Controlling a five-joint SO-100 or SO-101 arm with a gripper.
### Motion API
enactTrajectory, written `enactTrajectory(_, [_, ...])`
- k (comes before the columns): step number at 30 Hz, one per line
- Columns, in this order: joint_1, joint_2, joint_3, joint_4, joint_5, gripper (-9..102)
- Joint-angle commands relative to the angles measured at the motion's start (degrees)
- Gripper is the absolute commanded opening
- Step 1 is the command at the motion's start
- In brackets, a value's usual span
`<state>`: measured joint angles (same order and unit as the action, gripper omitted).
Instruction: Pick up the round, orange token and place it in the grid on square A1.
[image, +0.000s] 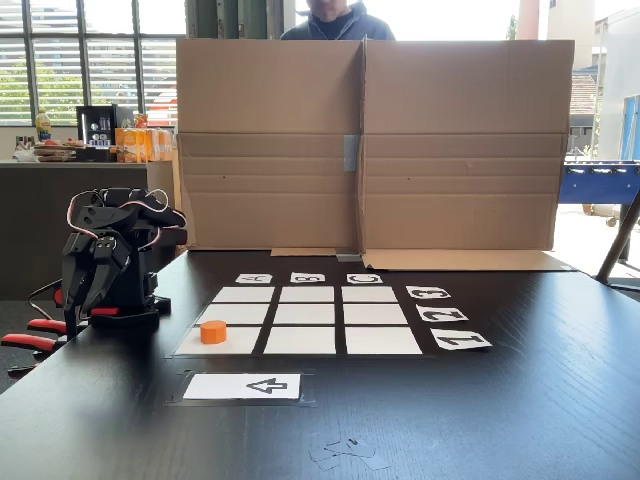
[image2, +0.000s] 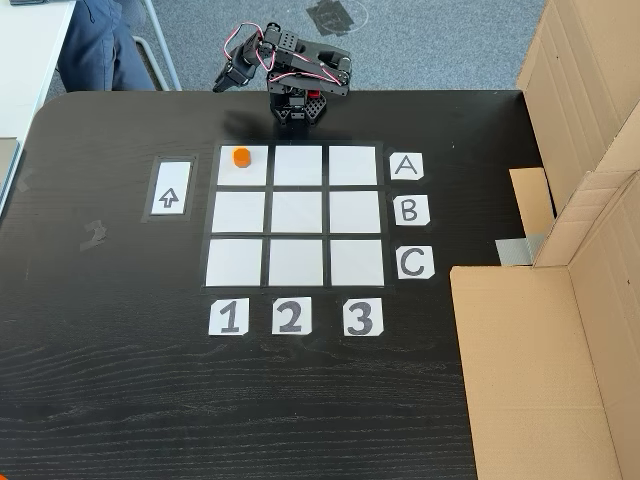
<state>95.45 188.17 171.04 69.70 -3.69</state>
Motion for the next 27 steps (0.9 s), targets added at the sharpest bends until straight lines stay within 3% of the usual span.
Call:
enactTrajectory(1, [0.62, 1.05, 1.23, -1.49, -0.35, 6])
enactTrajectory(12, [1.32, 2.2, 4.04, -4.39, -0.53, -1])
enactTrajectory(27, [1.58, 2.29, 4.13, -4.48, -0.26, -1])
